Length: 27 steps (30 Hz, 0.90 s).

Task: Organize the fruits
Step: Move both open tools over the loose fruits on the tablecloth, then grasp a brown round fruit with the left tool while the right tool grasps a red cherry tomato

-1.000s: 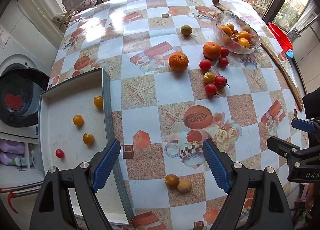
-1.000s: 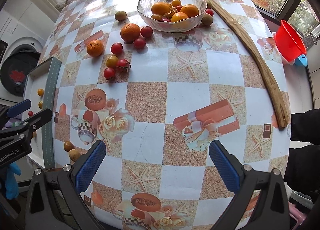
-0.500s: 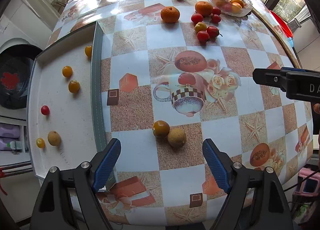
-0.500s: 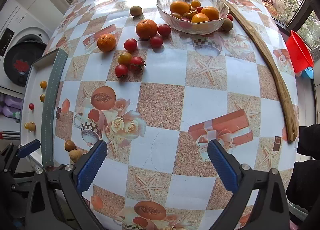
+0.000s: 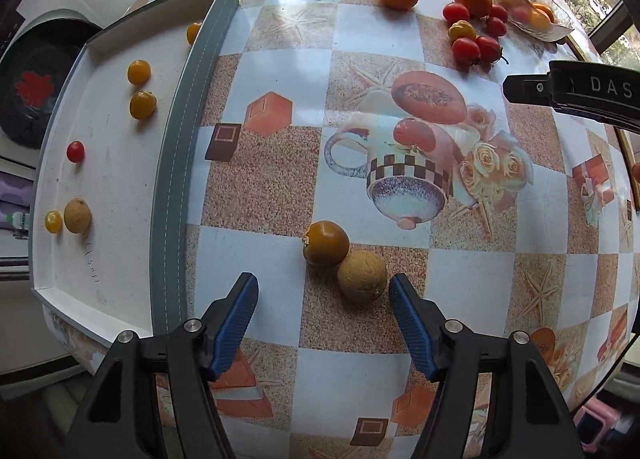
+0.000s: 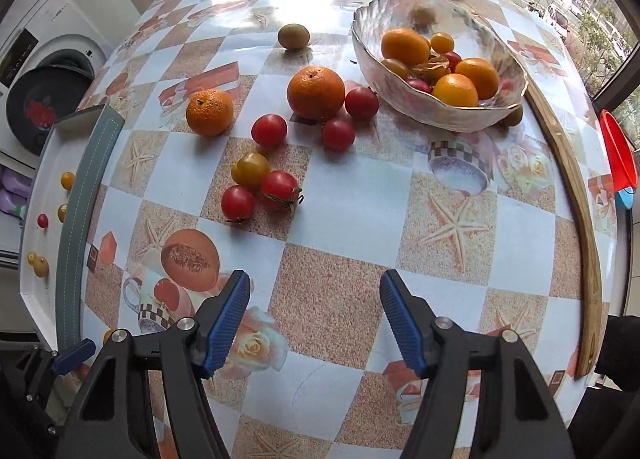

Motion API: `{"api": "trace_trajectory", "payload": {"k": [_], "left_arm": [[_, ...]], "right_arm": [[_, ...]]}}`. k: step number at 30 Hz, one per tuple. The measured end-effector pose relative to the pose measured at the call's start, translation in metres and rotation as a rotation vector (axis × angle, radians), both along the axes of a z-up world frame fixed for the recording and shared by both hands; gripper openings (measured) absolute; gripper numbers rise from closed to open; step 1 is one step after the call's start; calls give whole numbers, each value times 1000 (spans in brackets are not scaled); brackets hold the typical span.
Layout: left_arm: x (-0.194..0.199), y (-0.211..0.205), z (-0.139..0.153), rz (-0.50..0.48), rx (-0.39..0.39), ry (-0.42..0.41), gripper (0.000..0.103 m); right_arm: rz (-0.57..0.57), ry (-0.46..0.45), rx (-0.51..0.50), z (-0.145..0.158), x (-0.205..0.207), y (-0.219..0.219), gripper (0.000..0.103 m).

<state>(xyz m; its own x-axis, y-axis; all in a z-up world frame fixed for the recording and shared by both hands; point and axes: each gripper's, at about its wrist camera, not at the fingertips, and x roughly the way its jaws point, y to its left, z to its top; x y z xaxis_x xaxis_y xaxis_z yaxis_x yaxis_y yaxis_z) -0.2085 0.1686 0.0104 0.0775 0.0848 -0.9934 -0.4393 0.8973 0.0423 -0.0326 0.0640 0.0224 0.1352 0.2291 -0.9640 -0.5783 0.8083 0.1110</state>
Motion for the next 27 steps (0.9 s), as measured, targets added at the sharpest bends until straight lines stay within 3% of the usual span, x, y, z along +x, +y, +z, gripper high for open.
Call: {"api": "trace_trajectory", "payload": {"k": [4,11,12,14,20,27], "left_arm": [[-3,-1,-1,36,3,-20,61],[-1,-13,1,26,-26,-53,35],[0,-15,2,19,-31,-59,27],[3,-20,2,9,-43,-66,26],[1,-12,5,-17,-99,-83,26],[10,-12,6,-81,-103,-88,26]], "right_arm": [[27,-11,6,-6,7,13,66],[70,-56,33,-5,19,32,59],[65,-61,36,-5,21,34,48],[51,-46,51,-5,27,35,22],[-21,14,120,5,25,8,22],[-107,83,145,19,-3,-36,22]]}}
